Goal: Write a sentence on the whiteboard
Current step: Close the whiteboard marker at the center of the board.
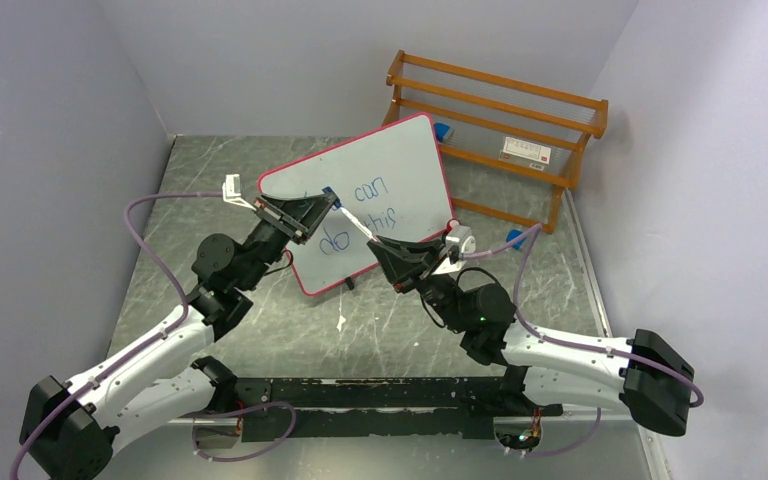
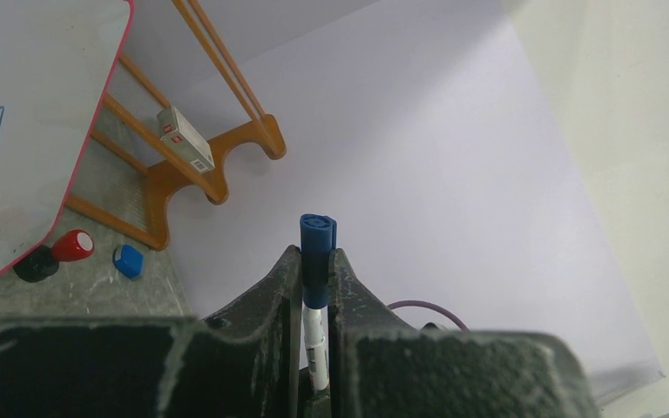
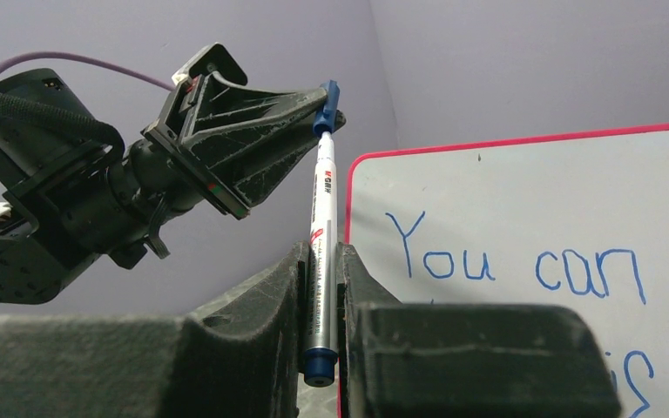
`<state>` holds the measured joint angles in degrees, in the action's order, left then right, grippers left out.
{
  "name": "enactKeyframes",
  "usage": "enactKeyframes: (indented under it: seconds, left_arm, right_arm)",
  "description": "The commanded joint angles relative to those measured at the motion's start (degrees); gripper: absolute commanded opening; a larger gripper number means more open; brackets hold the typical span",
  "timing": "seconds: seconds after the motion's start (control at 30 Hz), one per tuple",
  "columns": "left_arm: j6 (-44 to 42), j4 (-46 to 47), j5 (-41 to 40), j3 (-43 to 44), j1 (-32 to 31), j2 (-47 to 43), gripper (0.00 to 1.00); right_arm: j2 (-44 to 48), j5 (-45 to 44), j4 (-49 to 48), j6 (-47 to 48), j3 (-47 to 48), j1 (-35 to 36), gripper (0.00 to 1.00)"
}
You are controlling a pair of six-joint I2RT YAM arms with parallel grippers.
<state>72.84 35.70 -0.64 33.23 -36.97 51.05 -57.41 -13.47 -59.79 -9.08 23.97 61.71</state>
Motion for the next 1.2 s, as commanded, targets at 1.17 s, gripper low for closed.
enactKeyframes:
  seconds: [1.17]
  left_arm:
    - [-4.8, 3.9, 1.1, 3.5, -10.8, 5.3, 0.05]
  right_arm:
    - [-3.7, -2.7, -11.3, 0.9, 2.0, -0.3, 0.00]
